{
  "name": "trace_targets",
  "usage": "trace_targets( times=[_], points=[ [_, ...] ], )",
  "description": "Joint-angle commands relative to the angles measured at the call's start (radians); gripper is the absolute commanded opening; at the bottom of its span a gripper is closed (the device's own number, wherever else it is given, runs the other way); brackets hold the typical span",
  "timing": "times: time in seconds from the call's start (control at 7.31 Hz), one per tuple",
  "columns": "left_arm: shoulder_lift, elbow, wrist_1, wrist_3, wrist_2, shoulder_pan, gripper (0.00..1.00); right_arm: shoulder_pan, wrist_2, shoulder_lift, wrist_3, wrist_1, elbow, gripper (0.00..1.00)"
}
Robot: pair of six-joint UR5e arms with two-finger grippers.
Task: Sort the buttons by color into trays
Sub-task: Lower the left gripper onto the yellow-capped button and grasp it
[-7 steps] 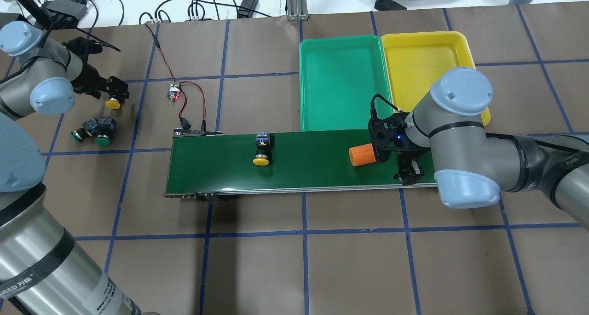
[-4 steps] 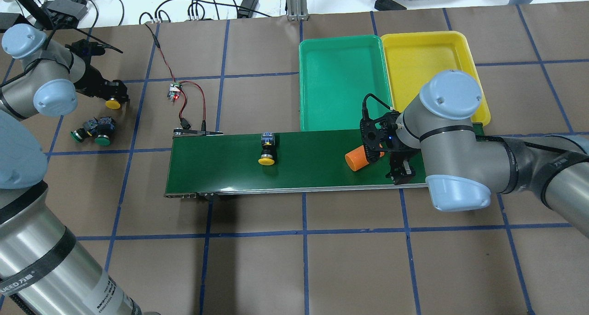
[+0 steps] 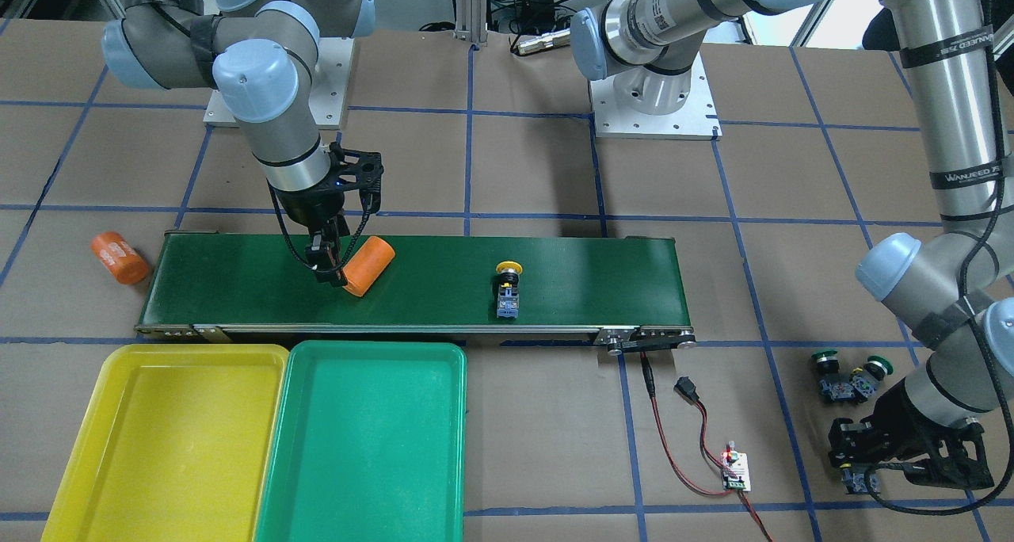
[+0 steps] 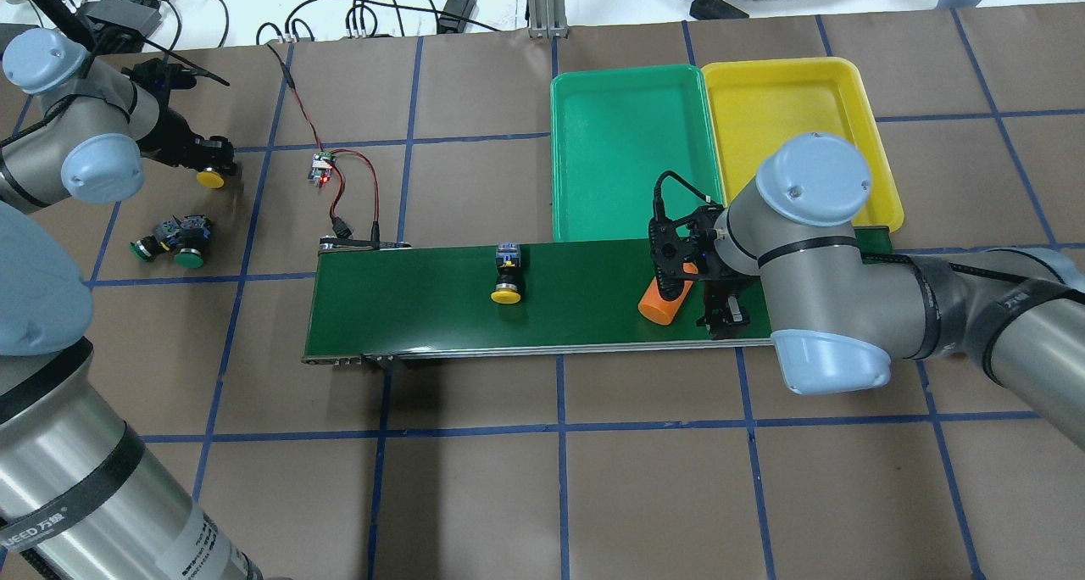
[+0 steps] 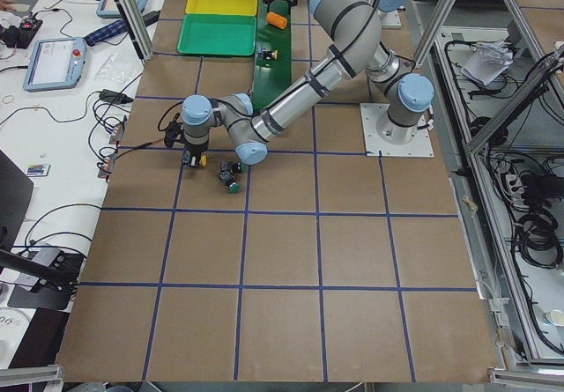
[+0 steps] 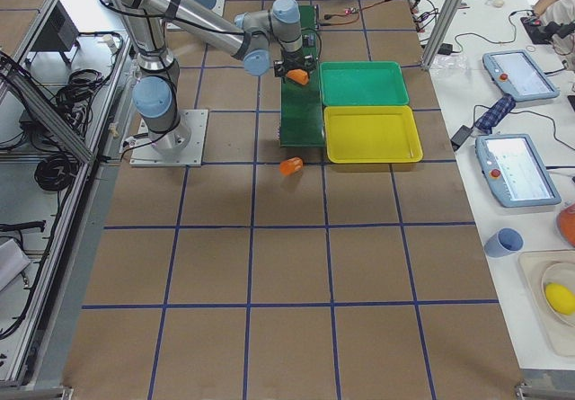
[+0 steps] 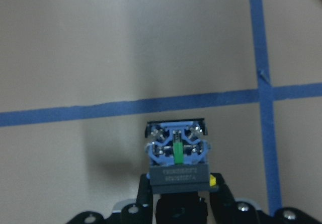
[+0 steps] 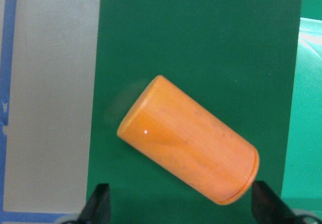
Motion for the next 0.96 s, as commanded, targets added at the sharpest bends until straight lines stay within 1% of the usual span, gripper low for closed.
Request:
trace_targets(
  times=[0.0, 0.14, 0.27, 0.55, 0.82],
  points=[
    [0.077, -0.006, -0.11, -0.035, -0.001, -0.03, 0.0, 0.024, -0.004, 0.013, 0.034, -0.009, -0.01, 1.0],
    [0.125, -0.02, -0.168, -0.052, -0.001, -0.036, 0.0, 0.026, -0.005, 0.014, 0.036, -0.014, -0.01, 1.0],
    [0.186, -0.076, -0.178, -0.065, 0.0, -0.048, 0.0, 0.026, -0.004, 0.014, 0.036, -0.015, -0.01, 1.0],
    [0.334, -0.252, -0.175, -0.126, -0.001, -0.079, 0.0, 0.039, -0.005, 0.015, 0.037, -0.015, -0.017, 1.0],
    [0.46, -0.389, -0.166, -0.173, -0.003, -0.125, 0.0, 0.041, -0.004, 0.017, 0.037, -0.015, -0.017, 1.0]
  ],
)
